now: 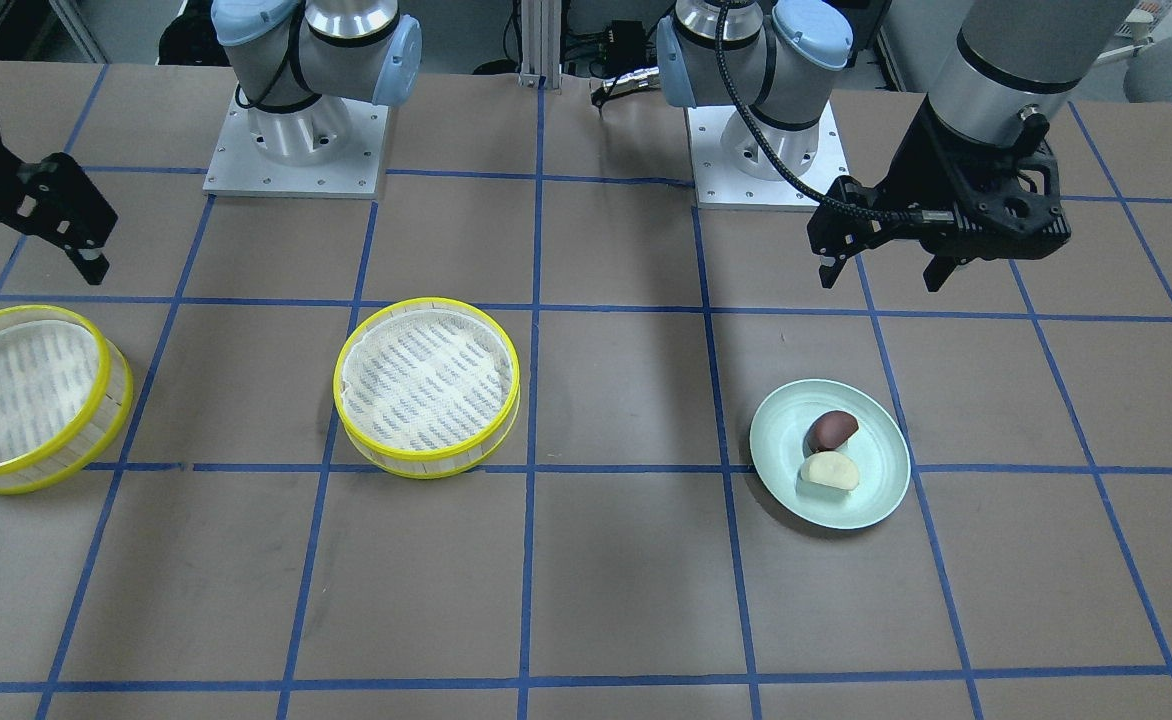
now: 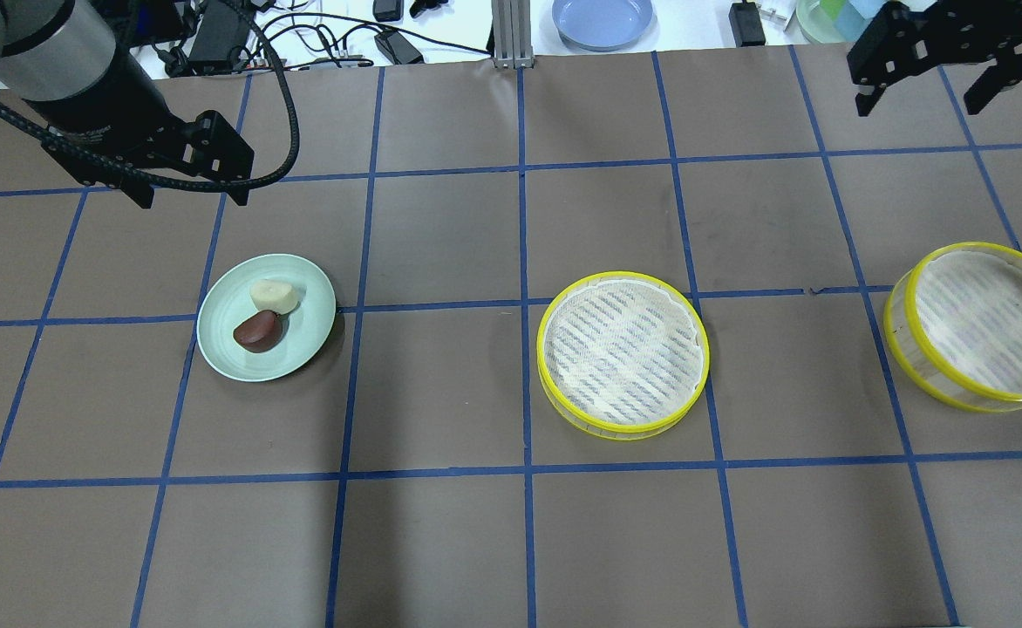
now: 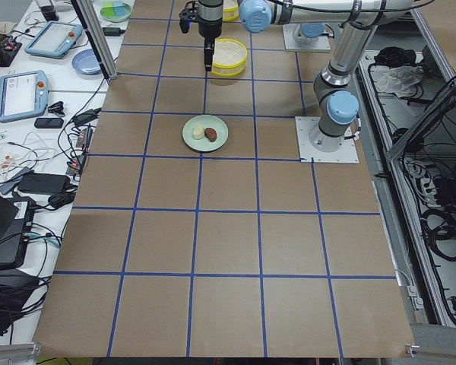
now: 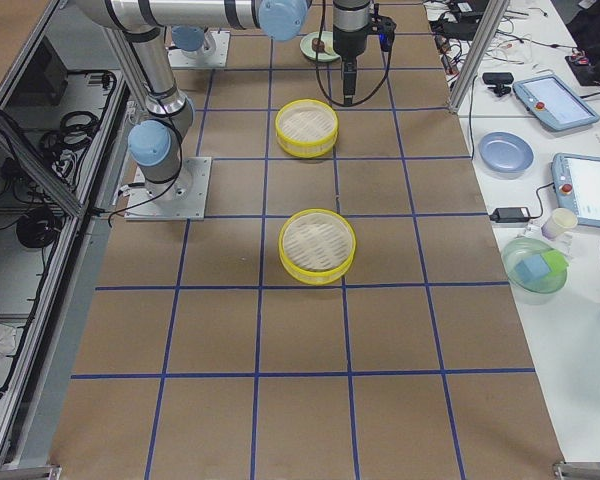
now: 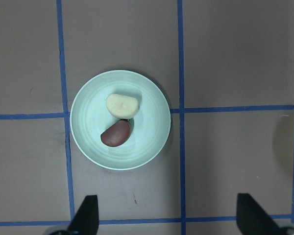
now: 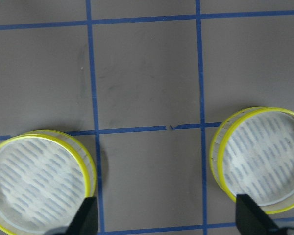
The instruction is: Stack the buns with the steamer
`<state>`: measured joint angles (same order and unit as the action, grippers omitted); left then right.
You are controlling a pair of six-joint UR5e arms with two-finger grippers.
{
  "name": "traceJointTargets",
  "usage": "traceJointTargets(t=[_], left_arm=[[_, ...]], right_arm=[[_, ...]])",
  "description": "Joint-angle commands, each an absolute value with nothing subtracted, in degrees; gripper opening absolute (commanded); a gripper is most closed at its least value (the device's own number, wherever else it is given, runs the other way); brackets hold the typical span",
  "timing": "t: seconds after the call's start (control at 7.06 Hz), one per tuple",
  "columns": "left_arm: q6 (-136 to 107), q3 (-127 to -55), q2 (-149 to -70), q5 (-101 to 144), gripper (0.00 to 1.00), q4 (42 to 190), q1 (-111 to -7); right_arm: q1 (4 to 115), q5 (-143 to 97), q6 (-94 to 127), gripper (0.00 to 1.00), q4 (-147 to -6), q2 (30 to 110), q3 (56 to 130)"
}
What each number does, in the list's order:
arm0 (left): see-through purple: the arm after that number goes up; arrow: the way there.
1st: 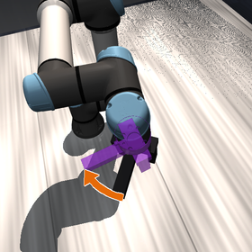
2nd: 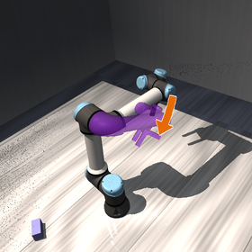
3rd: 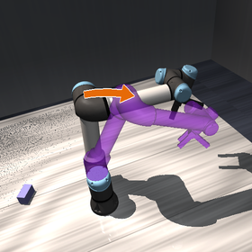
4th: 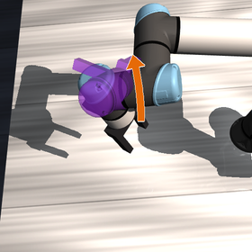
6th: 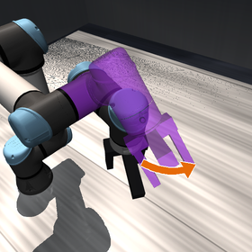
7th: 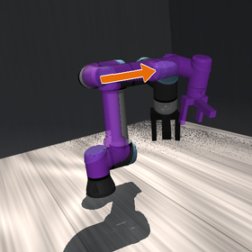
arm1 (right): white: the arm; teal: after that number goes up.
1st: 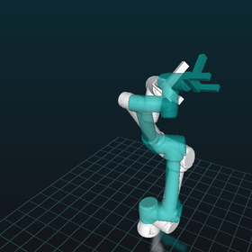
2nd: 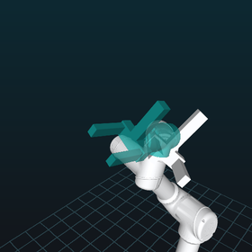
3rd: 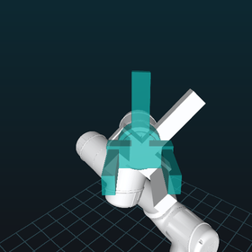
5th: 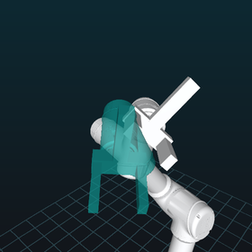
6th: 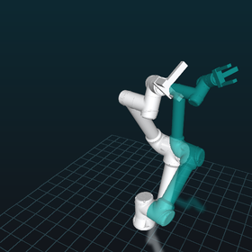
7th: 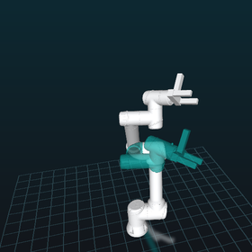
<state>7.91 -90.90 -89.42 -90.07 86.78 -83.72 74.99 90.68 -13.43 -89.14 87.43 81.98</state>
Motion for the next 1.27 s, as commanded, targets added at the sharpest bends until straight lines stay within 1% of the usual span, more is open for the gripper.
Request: traceJointTargets(t=[0.0,0.28,0.42,0.57,0.71,0.85,0.99,1.13], left_arm=[[14.29,-92.79,-90.88,-89.91,1.0,86.4,-81.75],[15.28,-94.91,-92.54,-89.74,1.0,84.91,-79.46],[16.95,-96.58,-94.55,-89.82,1.0,81.6,-79.37],[17.92,-99.55,-96.4,-89.82,1.0,76.17,-79.37],[21.41,-101.23,-99.55,-90.35,1.0,72.11,-79.37],[21.97,-101.34,-102.45,-90.18,1.0,71.46,-79.37],[22.15,-101.25,-105.7,-90.26,1.0,69.11,-79.37],[23.54,-101.16,-107.73,-90.18,1.0,66.47,-79.37]], right_arm=[[66.04,90.61,-24.48,1.0,-89.12,85.09,82.09],[58.14,90.7,-28.81,1.0,-89.65,81.24,82.09],[55.57,90.79,-34.48,1.0,-94.78,77.64,82.7],[54.85,93.75,-43.76,1.0,-107.36,74.13,86.53],[52.76,93.69,-45.6,1.0,-113.06,73.14,91.71],[52.04,93.87,-46.22,1.0,-117.81,70.69,94.8],[51.42,93.87,-48.49,1.0,-120.12,67.18,95.09],[49.59,93.26,-52.78,0.99,-120.32,65.32,95.36]])
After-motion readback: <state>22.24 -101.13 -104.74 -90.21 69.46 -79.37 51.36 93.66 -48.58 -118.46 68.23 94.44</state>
